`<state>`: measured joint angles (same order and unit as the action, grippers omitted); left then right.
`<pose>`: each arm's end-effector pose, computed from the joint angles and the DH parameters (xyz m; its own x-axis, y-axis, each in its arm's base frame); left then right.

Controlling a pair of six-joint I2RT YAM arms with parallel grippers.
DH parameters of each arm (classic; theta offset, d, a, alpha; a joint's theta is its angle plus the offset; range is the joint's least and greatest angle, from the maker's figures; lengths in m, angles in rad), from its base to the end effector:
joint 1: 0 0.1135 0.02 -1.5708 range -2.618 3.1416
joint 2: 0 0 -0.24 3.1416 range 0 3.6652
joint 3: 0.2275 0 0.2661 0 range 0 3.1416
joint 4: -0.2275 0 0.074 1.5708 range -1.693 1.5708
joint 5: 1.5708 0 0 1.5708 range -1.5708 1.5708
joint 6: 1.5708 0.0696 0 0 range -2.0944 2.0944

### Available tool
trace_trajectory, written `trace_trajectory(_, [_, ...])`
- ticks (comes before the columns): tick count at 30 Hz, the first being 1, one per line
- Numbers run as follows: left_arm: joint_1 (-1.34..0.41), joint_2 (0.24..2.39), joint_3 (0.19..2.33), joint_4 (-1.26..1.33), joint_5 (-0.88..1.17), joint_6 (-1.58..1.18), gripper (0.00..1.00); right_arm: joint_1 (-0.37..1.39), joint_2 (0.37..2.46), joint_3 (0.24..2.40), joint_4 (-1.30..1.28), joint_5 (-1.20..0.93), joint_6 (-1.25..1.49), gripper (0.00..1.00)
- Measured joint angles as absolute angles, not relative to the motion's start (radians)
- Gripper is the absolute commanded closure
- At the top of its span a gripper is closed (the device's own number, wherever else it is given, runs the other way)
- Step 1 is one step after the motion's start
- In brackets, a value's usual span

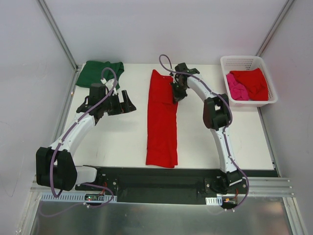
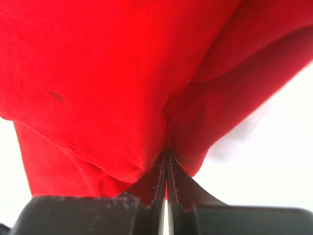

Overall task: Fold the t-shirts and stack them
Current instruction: Fold the tshirt

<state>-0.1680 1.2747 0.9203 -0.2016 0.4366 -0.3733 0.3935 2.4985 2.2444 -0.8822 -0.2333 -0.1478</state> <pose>0.3208 -0.0843 0.2370 -0.6689 -0.2217 -0.7095 0.2811 0.8082 -0.5176 0.4905 0.2210 0.1218 -0.7605 -0.4708 -0.4472 -0.5812 0.8006 0.1454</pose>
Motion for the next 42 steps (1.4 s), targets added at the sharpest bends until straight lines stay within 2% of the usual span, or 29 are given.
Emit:
trace_trajectory(9, [-0.168,1.275,0.92,-0.202,0.436,-0.373,0.06,0.397,2.497,2.246,-0.869,-0.139,-0.167,0.99])
trace_trajectory(12, [-0.168,1.275,0.92,-0.202,0.437,-0.373,0.05,0.397,2.44,2.143,-0.788,-0.142,-0.171,0.97])
trace_trajectory(13, [-0.168,1.275,0.92,-0.202,0.438,-0.373,0.05,0.398,2.413,2.095,-0.755,-0.143,-0.171,0.95])
trace_trajectory(16, [-0.168,1.262,0.919,-0.205,0.445,-0.373,0.04,0.404,2.31,1.943,-0.684,-0.137,-0.17,0.75])
trace_trajectory(20, [-0.168,1.213,0.917,-0.207,0.464,-0.37,0.04,0.423,2.17,1.849,-0.641,-0.113,-0.167,0.66])
trace_trajectory(23, [-0.168,1.167,0.909,-0.205,0.484,-0.371,0.05,0.449,2.038,1.803,-0.619,-0.094,-0.16,0.66])
trace_trajectory(25, [-0.169,1.142,0.888,-0.199,0.501,-0.376,0.08,0.466,1.948,1.764,-0.605,-0.089,-0.144,0.59])
trace_trajectory(29, [-0.188,1.118,0.818,-0.196,0.522,-0.408,0.1,0.501,1.781,1.619,-0.582,-0.088,-0.103,0.53])
trace_trajectory(37, [-0.351,1.026,0.608,-0.201,0.507,-0.505,0.08,0.583,1.47,1.122,-0.572,-0.084,0.059,0.44])
trace_trajectory(42, [-0.411,0.909,0.492,-0.197,0.498,-0.566,0.09,0.685,1.259,0.916,-0.576,-0.063,0.179,0.4])
